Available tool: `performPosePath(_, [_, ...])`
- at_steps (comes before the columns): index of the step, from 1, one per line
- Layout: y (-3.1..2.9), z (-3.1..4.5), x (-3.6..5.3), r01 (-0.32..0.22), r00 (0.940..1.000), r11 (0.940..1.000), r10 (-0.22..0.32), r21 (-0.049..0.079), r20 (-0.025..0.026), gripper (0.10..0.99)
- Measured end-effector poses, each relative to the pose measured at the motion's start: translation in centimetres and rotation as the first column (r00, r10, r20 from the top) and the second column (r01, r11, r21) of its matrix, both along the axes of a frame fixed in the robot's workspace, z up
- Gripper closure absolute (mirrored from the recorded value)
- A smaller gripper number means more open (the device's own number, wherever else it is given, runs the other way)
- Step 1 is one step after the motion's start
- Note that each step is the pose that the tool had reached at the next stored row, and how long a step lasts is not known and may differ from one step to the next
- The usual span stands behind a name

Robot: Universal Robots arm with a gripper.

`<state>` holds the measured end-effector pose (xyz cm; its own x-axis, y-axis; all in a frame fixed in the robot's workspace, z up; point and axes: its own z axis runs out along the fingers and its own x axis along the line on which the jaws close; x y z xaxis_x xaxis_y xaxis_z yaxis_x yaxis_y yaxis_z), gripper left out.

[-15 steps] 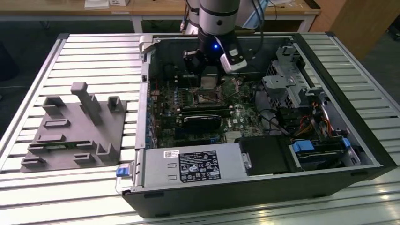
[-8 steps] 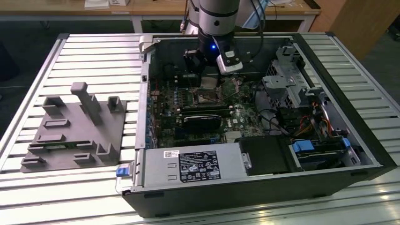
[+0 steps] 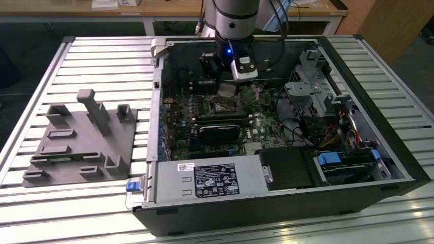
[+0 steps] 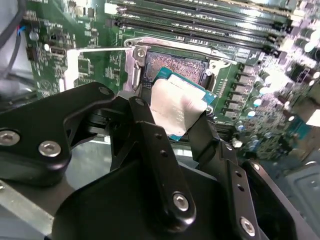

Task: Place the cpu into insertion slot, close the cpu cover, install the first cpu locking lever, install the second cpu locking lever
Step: 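Place the cpu into insertion slot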

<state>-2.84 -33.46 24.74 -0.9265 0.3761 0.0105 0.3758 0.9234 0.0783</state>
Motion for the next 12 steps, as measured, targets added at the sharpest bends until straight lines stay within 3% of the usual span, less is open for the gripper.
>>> performPosePath(6, [0.0,-0.12,0.0,0.106,0.9944,0.9944,-0.106,0.0,0.0,0.549])
performPosePath(12, [0.0,-0.24,0.0,0.205,0.9788,0.9788,-0.205,0.0,0.0,0.549])
